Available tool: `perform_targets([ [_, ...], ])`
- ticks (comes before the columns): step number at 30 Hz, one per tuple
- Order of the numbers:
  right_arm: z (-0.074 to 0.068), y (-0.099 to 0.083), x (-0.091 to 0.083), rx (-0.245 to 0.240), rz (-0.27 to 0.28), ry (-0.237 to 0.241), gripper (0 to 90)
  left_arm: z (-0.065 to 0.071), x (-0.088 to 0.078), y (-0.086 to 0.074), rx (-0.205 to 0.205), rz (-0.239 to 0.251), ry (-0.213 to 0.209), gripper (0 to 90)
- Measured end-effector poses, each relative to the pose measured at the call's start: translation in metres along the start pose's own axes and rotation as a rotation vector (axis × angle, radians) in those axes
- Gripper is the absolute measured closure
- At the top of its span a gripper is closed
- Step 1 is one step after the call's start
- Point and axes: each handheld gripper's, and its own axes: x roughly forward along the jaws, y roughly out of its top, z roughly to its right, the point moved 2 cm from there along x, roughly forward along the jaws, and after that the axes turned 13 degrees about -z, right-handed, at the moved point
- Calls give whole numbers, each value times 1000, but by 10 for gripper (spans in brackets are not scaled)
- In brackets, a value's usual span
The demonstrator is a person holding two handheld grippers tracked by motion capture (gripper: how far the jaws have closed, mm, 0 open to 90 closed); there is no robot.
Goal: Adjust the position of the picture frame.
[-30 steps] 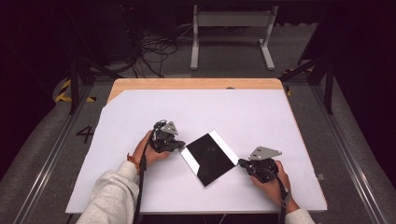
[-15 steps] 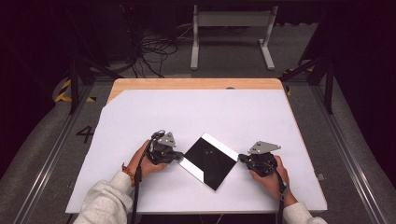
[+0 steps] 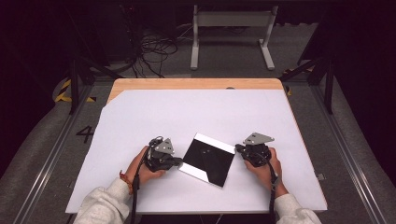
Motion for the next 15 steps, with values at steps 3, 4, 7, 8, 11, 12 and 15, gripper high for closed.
perform_targets([
  [3,-10,-5,-5,-44,-17,36,900,0,0,0,-8,3,-5,896],
  [4,-13,-6,-7,-56,-22,49,900,0,0,0,-7,4,-1,897],
  [7,-19,-7,-8,-73,-24,54,900,1,0,-1,-8,5,-2,898],
  [8,-20,-6,-8,-78,-28,47,900,2,0,-1,-11,7,-1,898],
  [11,-16,-3,-5,-38,-7,59,900,4,0,-3,-7,17,-17,898],
  [12,-15,-1,-3,-35,-5,56,900,4,0,-4,-6,18,-20,898],
  [15,-14,5,2,-29,0,42,900,7,-1,-6,4,18,-17,898],
])
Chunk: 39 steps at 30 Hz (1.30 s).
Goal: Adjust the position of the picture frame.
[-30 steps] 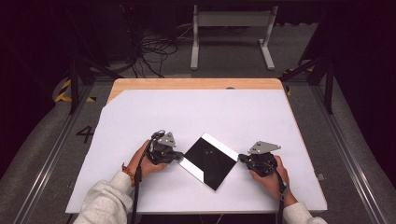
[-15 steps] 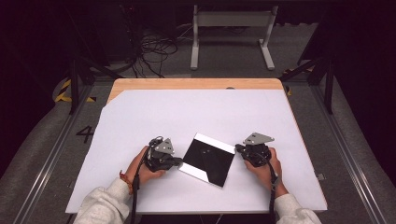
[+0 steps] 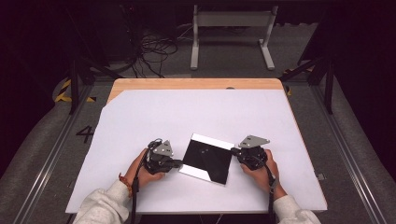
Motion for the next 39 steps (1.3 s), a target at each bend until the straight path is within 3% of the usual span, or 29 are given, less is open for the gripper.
perform_targets([
  [6,4,10,8,1,2,0,900,6,-1,-1,4,-6,33,898],
  [18,9,19,16,9,8,-25,900,11,2,0,-2,9,11,898],
  [32,15,23,20,18,5,-31,900,15,5,3,-7,22,18,894],
  [37,12,19,16,-10,-8,-18,900,16,4,1,7,25,31,855],
  [39,7,11,6,-63,-27,-20,900,17,1,-1,16,21,56,840],
])
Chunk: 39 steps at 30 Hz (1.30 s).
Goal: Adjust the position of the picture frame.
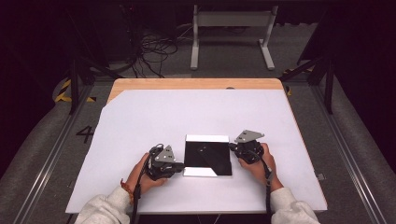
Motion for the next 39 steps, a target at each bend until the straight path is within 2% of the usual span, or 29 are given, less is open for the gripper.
perform_targets([
  [2,0,-4,-6,2,7,17,900,2,-6,-1,-1,22,25,827],
  [6,1,-8,-15,9,18,44,900,5,-9,-4,-3,25,55,795],
  [14,-11,-21,-31,-43,-6,86,895,8,-21,-20,-23,46,100,640],
  [17,-14,-28,-38,-48,-8,92,886,9,-25,-26,-42,58,112,570],
  [24,-17,-41,-50,-53,-19,113,859,14,-34,-39,-68,69,144,477],
  [28,-18,-44,-54,-56,-30,128,821,14,-36,-49,-110,61,166,416],
  [34,-24,-49,-56,-79,-65,167,784,12,-44,-63,-163,87,164,339],
  [39,-34,-48,-59,-100,-93,207,781,11,-50,-74,-189,87,165,279],
])
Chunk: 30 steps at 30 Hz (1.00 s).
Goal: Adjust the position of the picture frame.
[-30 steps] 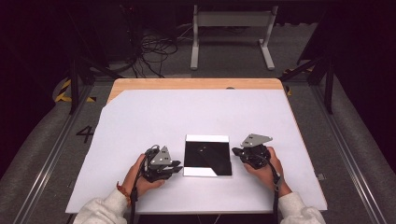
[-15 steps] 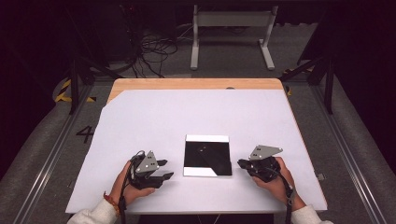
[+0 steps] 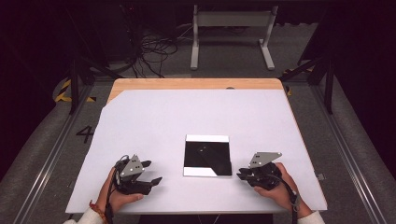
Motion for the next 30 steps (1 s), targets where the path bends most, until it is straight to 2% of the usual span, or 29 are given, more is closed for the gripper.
perform_targets([
  [6,-9,5,3,-32,-34,18,775,-4,-3,-6,-15,-5,19,228],
  [11,-11,10,4,-57,-59,22,779,-5,-6,-10,-28,-1,22,200],
  [18,-14,15,10,-99,-135,6,805,-6,-6,-11,-27,-1,26,189],
  [23,-11,19,12,-69,-145,21,819,-4,-8,-8,-31,32,1,186],
  [27,-9,22,13,-31,-156,36,839,-4,-3,-5,-14,9,-6,180],
  [30,-8,23,14,-18,-161,42,843,-5,1,-6,-21,-5,-10,180],
])
